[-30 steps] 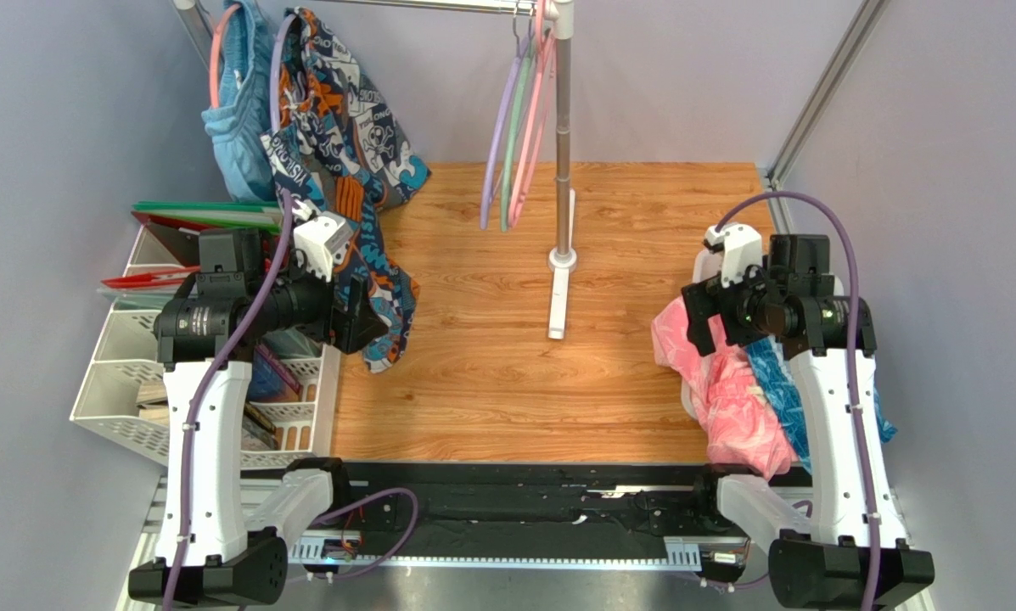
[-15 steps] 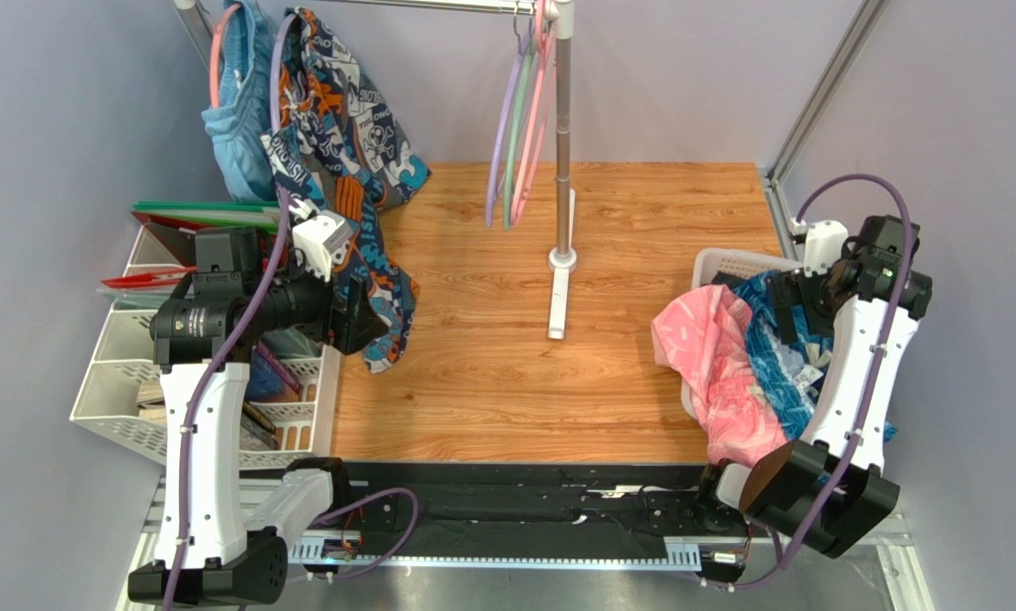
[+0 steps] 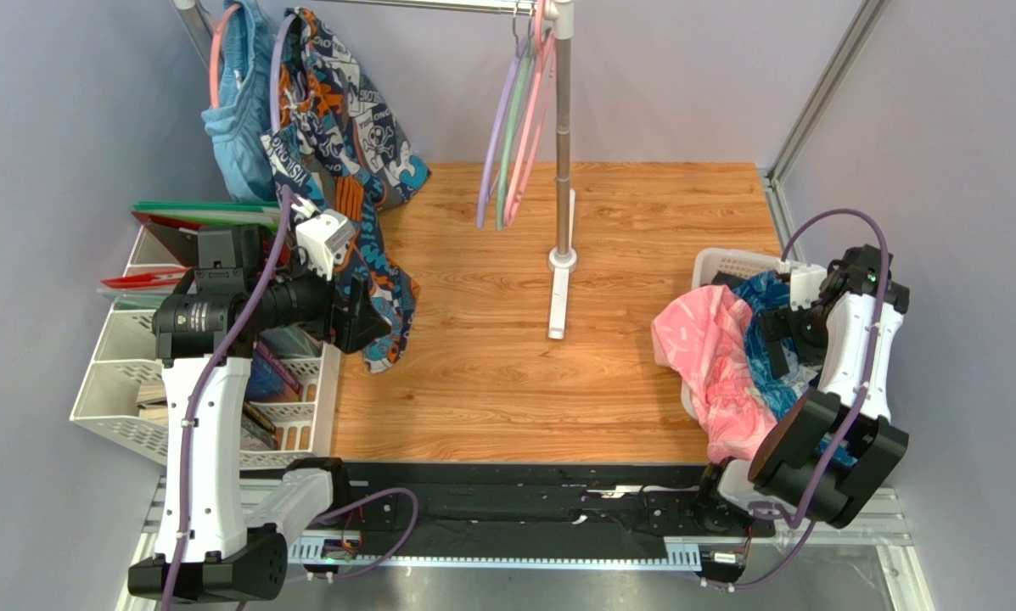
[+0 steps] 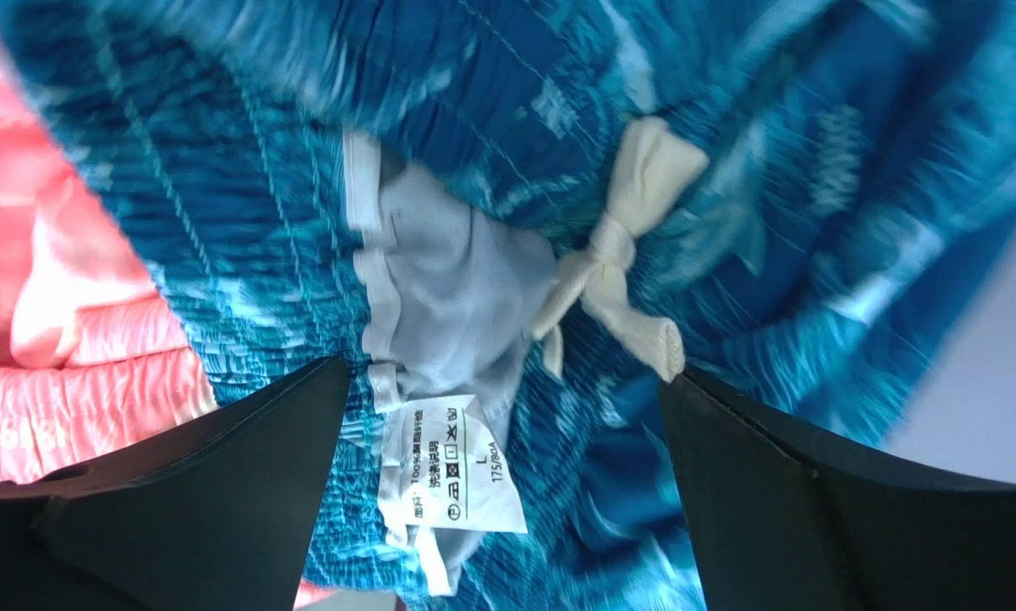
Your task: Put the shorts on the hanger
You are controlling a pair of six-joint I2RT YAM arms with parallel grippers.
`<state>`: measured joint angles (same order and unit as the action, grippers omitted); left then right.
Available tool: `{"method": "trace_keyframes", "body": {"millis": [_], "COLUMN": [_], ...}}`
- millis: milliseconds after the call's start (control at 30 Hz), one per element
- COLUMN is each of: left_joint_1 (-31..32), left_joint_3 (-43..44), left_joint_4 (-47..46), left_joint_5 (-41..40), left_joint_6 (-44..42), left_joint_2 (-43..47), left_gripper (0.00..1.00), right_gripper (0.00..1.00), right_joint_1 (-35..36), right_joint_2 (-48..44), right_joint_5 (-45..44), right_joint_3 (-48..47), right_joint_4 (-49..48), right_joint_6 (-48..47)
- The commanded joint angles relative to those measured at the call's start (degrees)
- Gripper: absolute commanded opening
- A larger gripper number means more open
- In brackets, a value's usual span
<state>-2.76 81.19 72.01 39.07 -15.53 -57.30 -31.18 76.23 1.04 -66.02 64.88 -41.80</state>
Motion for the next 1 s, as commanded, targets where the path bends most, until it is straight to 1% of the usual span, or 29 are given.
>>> {"method": "trace_keyframes", "body": {"millis": [0,33,67,100,133,167,200,233,267,333,367,533,600,633,700,733,800,833,900,933,967], "left_joint_1": [0.0,0.0,0.0,0.0,0.0,0.0,0.0,0.0,0.0,0.0,0.0,0.0,0.0,0.0,0.0,0.0,0.0,0.0,0.0,0.0,0.0], "left_joint_3": [2.4,2.4,2.4,2.3,2.1,2.0,2.0,2.0,2.0,2.2,2.5,3.2,3.4,3.7,4.1,4.5,4.9,5.4,5.9,6.4,6.6], "left_joint_4": [-0.2,-0.2,-0.2,-0.2,-0.3,-0.4,-0.5,-0.6,-0.6,-0.6,-0.6,-0.6,-0.6,-0.6,-0.7,-0.7,-0.6,-0.6,-0.6,-0.6,-0.6], "left_joint_5": [1.3,1.2,1.2,1.2,1.2,1.1,1.2,1.2,1.3,1.4,1.5,1.9,2.0,2.1,2.5,2.7,2.9,3.1,3.4,3.7,3.9], "left_joint_6": [-1.7,-1.7,-1.7,-1.7,-1.8,-1.7,-1.7,-1.6,-1.6,-1.5,-1.5,-1.7,-1.7,-1.6,-1.5,-1.4,-1.3,-1.3,-1.2,-1.1,-1.0], "left_joint_2": [0.0,0.1,0.2,0.3,0.3,0.3,0.3,0.3,0.3,0.2,0.0,-0.6,-0.8,-1.0,-1.1,-1.1,-1.1,-1.1,-1.1,-1.1,-1.1], "left_gripper": [0.99,0.99,0.99,0.99,0.99,0.99,0.99,0.99,0.99,0.99,0.99,0.99,0.99,0.99,0.99,0.99,0.99,0.99,0.99,0.99,0.99], "right_gripper": [0.93,0.91,0.85,0.75,0.68,0.47,0.36,0.15,0.11,0.06,0.00,0.00,0.00,0.00,0.00,0.00,0.00,0.00,0.00,0.00,0.00], "right_joint_1": [-0.3,-0.2,-0.5,-1.0,-1.3,-2.0,-2.5,-3.4,-3.8,-4.7,-4.9,-5.1,-5.1,-5.1,-5.1,-5.1,-5.1,-5.1,-5.0,-4.8,-4.2], "right_joint_2": [3.0,3.4,4.0,4.3,4.5,4.5,4.5,4.4,4.0,3.5,2.4,0.1,-0.3,-0.4,-0.7,-0.9,-0.9,-1.2,-1.1,-0.9,-0.6], "right_joint_5": [1.9,2.1,2.7,3.6,4.0,4.9,5.5,6.2,7.3,8.5,9.5,11.4,13.5,16.0,19.6,23.9,28.8,33.6,38.1,41.1,41.8], "right_joint_3": [1.2,1.0,0.7,-0.2,-1.3,-1.9,-3.7,-4.5,-5.6,-8.9,-9.9,-16.4,-19.3,-22.6,-26.1,-29.8,-33.7,-35.5,-40.8,-42.5,-46.4], "right_joint_4": [-3.0,-2.8,-2.3,-1.4,-1.0,0.1,0.6,1.3,2.9,4.7,6.5,9.9,11.5,12.0,13.3,14.3,15.3,15.4,14.1,13.4,12.6], "right_joint_6": [3.0,3.3,3.6,3.6,3.6,3.5,3.5,3.5,3.6,3.3,3.3,3.3,4.4,5.0,7.2,8.2,10.7,14.1,17.7,21.6,23.4]}}
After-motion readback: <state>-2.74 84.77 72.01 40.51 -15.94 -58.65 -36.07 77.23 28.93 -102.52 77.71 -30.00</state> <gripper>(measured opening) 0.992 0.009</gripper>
